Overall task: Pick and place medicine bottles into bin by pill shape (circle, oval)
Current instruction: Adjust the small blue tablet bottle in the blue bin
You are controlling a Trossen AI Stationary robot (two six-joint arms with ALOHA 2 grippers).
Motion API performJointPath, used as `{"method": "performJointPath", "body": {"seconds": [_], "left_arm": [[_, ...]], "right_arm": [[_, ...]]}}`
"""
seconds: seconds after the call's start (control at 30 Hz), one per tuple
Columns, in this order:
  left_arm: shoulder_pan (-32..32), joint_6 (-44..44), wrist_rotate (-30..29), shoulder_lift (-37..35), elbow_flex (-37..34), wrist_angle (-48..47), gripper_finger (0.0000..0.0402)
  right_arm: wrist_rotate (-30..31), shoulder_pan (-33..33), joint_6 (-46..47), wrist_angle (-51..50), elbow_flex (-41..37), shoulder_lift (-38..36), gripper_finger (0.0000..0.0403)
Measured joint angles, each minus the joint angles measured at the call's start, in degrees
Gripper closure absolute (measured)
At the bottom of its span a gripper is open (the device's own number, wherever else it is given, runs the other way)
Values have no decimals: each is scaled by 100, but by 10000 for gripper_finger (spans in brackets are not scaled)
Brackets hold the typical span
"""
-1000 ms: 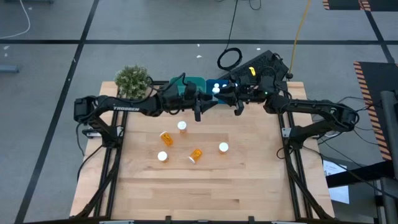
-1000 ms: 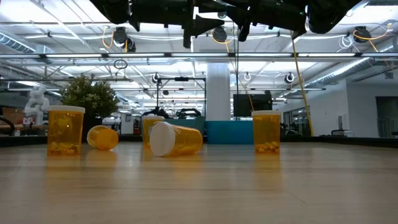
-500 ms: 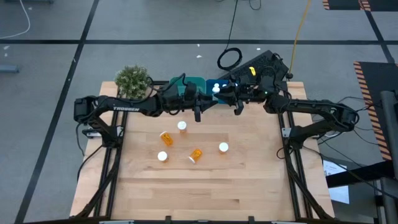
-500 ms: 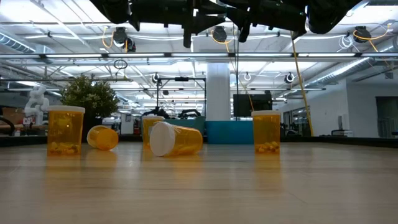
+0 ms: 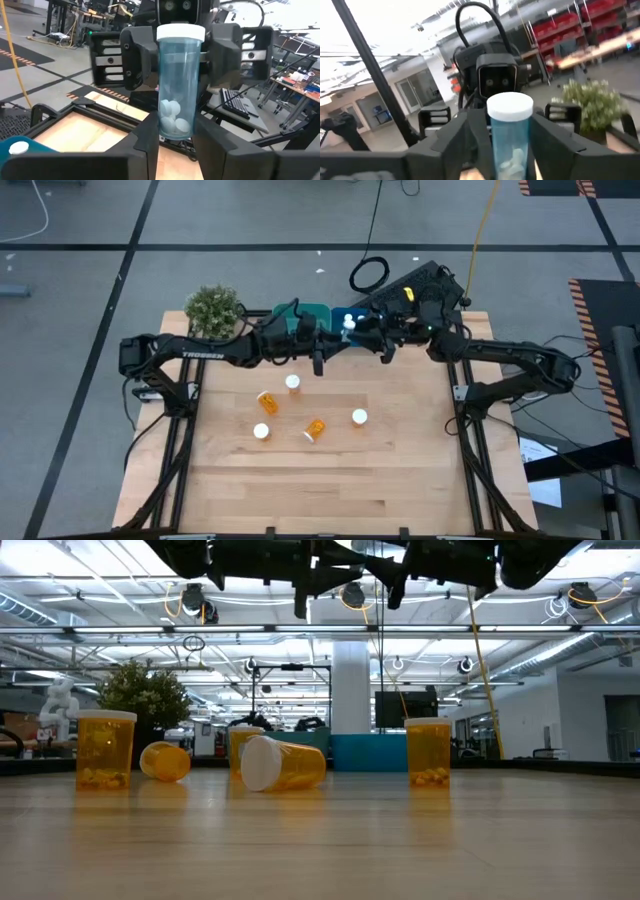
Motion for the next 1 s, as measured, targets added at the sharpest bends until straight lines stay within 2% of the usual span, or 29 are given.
{"method": "performJointPath", "body": {"seconds": [0.23,0.33,0.43,0.57,0.7,0.8,1.0], "left_arm": [[26,322,-120,-4,-7,11,287],[15,508,-97,-4,-7,-7,286],[20,748,-63,-4,-7,-18,285],[17,1155,-14,-4,-6,-126,285],[14,1339,9,-4,-4,-151,285],[17,1393,9,-4,-4,-149,284],[15,1552,4,-4,-4,-149,284]], "right_arm": [[-91,-134,-155,-2114,84,-871,145],[-18,-219,-325,-3143,339,-1175,135],[301,-277,-214,-3832,767,-1269,134],[463,-277,-226,-4749,1772,-1074,133],[777,-126,-840,-6083,2909,-577,133],[858,-71,-1401,-6691,3550,-229,133],[555,-8,-1813,-6915,3912,275,134]]}}
